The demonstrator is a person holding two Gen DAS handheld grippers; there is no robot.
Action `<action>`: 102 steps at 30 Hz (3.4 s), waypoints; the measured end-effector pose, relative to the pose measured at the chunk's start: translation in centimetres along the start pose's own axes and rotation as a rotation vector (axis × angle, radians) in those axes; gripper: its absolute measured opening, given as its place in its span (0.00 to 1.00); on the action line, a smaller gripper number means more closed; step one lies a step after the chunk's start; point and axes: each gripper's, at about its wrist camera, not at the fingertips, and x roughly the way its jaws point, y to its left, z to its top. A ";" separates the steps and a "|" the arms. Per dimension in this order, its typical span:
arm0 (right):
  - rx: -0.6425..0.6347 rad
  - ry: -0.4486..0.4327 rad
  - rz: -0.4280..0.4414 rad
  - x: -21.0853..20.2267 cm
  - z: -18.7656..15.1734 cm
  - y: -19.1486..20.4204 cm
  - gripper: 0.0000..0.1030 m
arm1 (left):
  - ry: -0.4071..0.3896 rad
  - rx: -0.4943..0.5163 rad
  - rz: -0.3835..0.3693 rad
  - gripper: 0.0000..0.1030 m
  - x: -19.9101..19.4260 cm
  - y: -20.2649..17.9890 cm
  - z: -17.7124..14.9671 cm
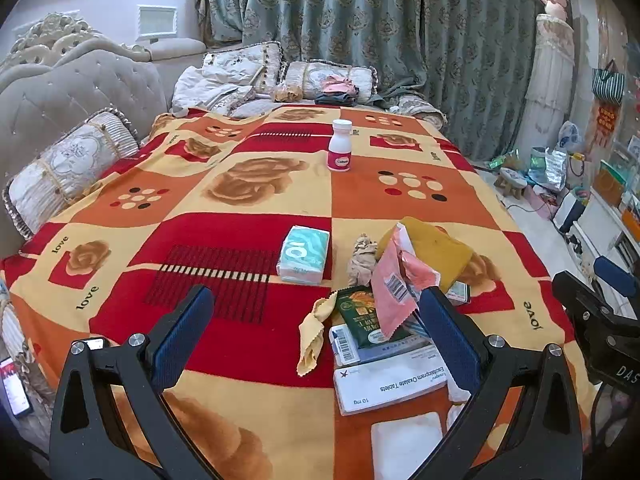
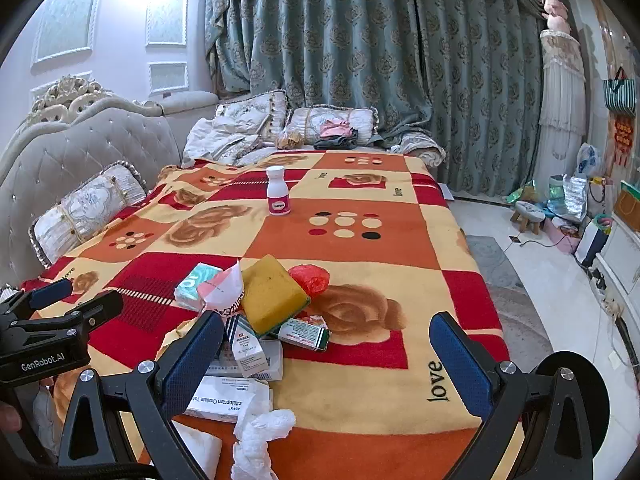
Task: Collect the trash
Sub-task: 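Move both tools over the cluttered blanket toward the trash pile, then grasp the white crumpled tissue with the right tool while the left grasps the pink wrapper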
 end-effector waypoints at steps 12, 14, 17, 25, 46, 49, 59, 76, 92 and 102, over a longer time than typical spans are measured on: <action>-0.011 0.013 0.002 0.1 0.1 0.3 1.00 | 0.009 -0.005 0.000 0.99 0.3 -0.1 -0.4; -0.009 0.013 0.003 0.1 0.0 0.3 1.00 | 0.011 -0.005 -0.001 0.99 0.3 0.0 -0.4; -0.008 0.015 0.002 0.2 0.0 0.4 1.00 | 0.016 -0.014 -0.005 0.99 0.4 0.0 -0.5; 0.011 0.034 0.026 0.5 -0.6 0.0 1.00 | 0.039 -0.018 -0.011 0.99 1.1 0.0 -0.6; -0.042 0.089 0.057 1.4 -1.7 1.4 1.00 | 0.068 -0.021 -0.012 0.99 2.1 0.5 -0.5; -0.046 0.095 0.056 1.5 -1.7 1.5 1.00 | 0.071 -0.024 -0.014 0.99 2.1 0.6 -0.6; -0.035 0.243 0.141 3.4 -4.7 1.4 0.88 | 0.115 -0.045 -0.029 0.99 3.2 1.2 -0.8; -0.036 0.395 0.273 5.7 -8.5 3.1 0.62 | 0.155 -0.032 -0.075 0.99 4.9 0.2 0.8; -0.022 0.419 0.323 6.6 -8.7 2.1 0.25 | 0.206 0.001 -0.156 0.99 9.0 -3.6 3.0; 0.020 0.371 0.294 5.6 -7.5 -0.9 0.25 | 0.347 -0.028 -0.264 0.28 12.5 -4.3 2.5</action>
